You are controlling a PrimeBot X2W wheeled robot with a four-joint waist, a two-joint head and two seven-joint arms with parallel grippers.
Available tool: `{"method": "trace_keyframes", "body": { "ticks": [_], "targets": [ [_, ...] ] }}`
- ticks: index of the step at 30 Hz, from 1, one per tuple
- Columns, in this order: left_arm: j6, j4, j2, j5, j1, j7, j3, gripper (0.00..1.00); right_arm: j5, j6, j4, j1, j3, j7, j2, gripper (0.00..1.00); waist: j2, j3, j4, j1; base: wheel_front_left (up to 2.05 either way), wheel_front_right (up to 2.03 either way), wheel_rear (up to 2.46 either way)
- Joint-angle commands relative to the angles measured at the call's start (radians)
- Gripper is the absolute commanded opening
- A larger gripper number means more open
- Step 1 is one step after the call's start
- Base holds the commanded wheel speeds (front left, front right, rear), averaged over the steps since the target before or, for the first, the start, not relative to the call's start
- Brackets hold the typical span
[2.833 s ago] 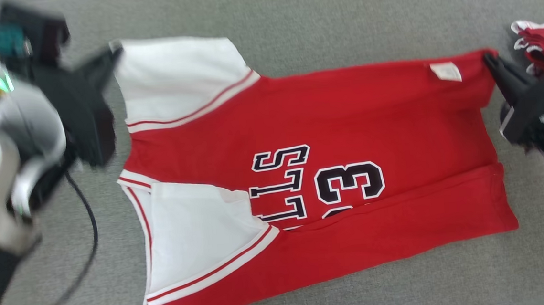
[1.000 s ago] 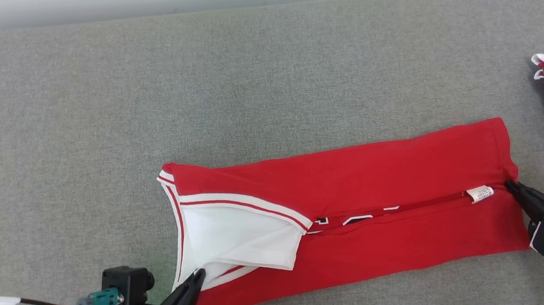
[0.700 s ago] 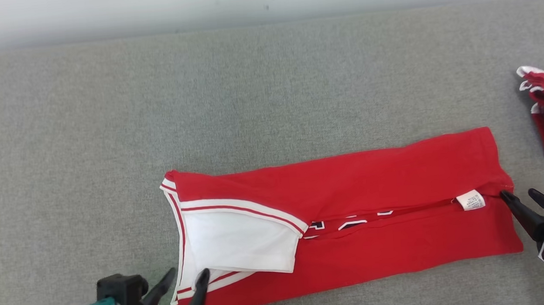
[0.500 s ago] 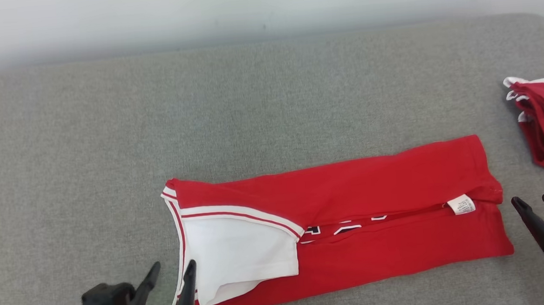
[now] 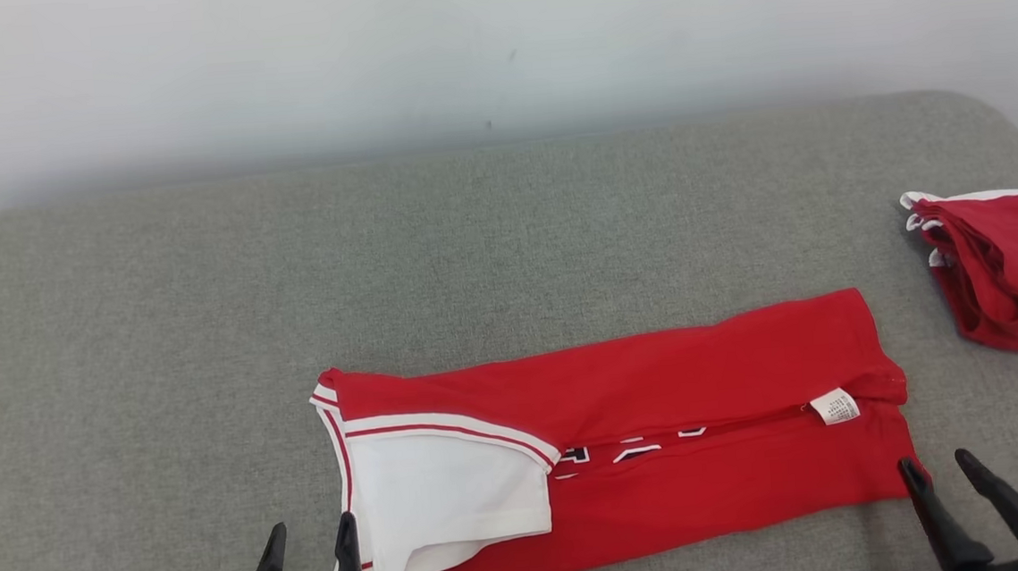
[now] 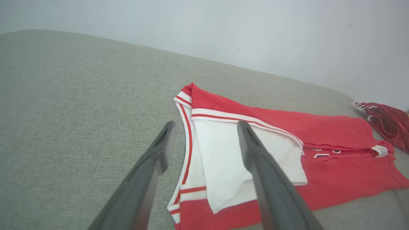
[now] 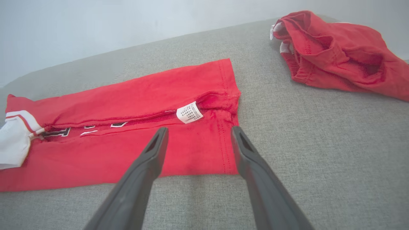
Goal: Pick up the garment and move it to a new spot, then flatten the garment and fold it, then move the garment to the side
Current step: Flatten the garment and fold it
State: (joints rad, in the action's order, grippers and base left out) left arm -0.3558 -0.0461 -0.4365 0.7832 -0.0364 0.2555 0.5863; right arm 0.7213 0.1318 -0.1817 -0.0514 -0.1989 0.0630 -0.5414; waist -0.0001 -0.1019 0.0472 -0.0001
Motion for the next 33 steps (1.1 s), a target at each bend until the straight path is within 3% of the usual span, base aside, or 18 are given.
{"method": "trace_keyframes", "body": {
  "ticks": [1,8,16,33],
  "targets": [
    [0.006,0.007,0.01,-0.034,0.02,0.008,-0.004,1.0,-0.019,-0.003,-0.007,-0.019,0.007,0.027,0.018,1.0,0.0001,0.021,-0.007,0.0001,0.0,0.0,0.0],
    [0.017,0.02,0.078,-0.206,0.083,0.011,-0.045,1.0,-0.021,-0.003,-0.062,-0.061,0.01,0.088,0.068,1.0,0.0001,0.072,-0.027,0.0001,0.0,0.0,0.0],
    [0.049,0.033,0.134,-0.347,0.134,0.01,-0.072,1.0,0.068,-0.003,-0.114,-0.062,0.023,0.106,0.067,1.0,0.0001,0.1,-0.075,0.0001,0.0,0.0,0.0],
    [0.119,0.067,0.188,-0.455,0.121,0.01,-0.065,1.0,0.395,-0.003,-0.327,0.087,0.101,0.051,0.03,1.0,0.0001,0.06,-0.17,0.0001,0.0,0.0,0.0]
  ]
}}
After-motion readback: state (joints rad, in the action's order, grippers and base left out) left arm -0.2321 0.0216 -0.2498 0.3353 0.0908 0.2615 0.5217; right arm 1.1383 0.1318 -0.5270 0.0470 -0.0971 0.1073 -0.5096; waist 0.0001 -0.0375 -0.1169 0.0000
